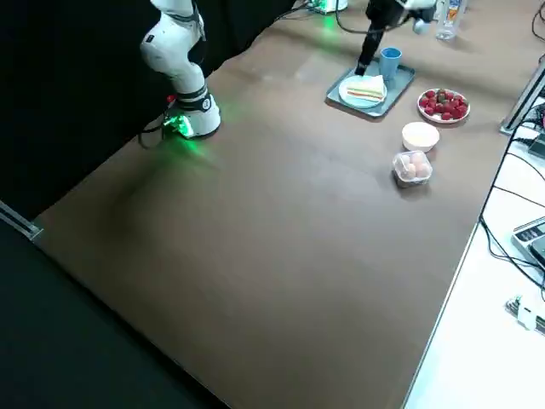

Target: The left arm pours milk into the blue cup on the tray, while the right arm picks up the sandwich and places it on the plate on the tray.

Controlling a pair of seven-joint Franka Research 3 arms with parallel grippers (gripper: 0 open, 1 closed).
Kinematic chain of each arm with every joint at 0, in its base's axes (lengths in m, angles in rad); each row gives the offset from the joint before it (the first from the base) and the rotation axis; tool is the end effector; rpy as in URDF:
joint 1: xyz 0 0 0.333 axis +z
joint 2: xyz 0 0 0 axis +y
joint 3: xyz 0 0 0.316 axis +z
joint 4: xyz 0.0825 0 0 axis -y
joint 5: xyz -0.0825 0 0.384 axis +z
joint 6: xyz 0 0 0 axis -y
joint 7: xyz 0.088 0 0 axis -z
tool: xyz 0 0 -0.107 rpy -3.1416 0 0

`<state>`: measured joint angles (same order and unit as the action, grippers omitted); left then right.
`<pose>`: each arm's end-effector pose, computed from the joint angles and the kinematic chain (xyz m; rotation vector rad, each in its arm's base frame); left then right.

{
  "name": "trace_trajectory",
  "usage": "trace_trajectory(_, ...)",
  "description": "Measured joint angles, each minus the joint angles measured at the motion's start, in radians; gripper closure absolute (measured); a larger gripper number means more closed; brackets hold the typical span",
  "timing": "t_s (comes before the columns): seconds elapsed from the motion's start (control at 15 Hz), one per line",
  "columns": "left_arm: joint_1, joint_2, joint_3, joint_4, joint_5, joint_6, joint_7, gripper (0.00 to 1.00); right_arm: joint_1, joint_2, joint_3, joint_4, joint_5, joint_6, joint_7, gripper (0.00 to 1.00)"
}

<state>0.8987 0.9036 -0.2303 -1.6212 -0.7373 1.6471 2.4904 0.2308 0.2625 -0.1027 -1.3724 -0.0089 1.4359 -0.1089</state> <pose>0.5035 0.3216 0.1009 1.6143 -1.3551 1.0451 0.6090 0.0855 0.5530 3.0671 0.3660 -0.3057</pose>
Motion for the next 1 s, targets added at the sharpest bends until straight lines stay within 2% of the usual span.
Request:
trace_trajectory(0.47,0.000,-0.015,-0.045,-0.052,-0.040,0.038,0.006,0.00,-0.008,-0.103,-0.003,-0.004,0.001,-0.020,0.024,0.00)
trace_trajectory(0.6,0.000,-0.026,-0.049,-0.075,-0.046,0.038,0.006,0.00,-0.010,-0.128,-0.003,-0.028,0.001,-0.016,0.046,0.00)
trace_trajectory(0.8,0.009,-0.036,-0.049,-0.106,-0.070,0.042,0.006,0.00,-0.018,-0.200,-0.004,-0.126,0.002,0.047,0.057,0.00)
trace_trajectory(0.87,0.027,-0.041,-0.049,-0.118,-0.080,0.042,0.006,0.00,-0.023,-0.254,-0.004,-0.210,0.002,0.095,0.058,0.00)
trace_trajectory(1.0,0.036,-0.044,-0.051,-0.122,-0.087,0.042,0.006,0.00,-0.028,-0.288,-0.004,-0.252,0.006,0.113,0.061,0.00)
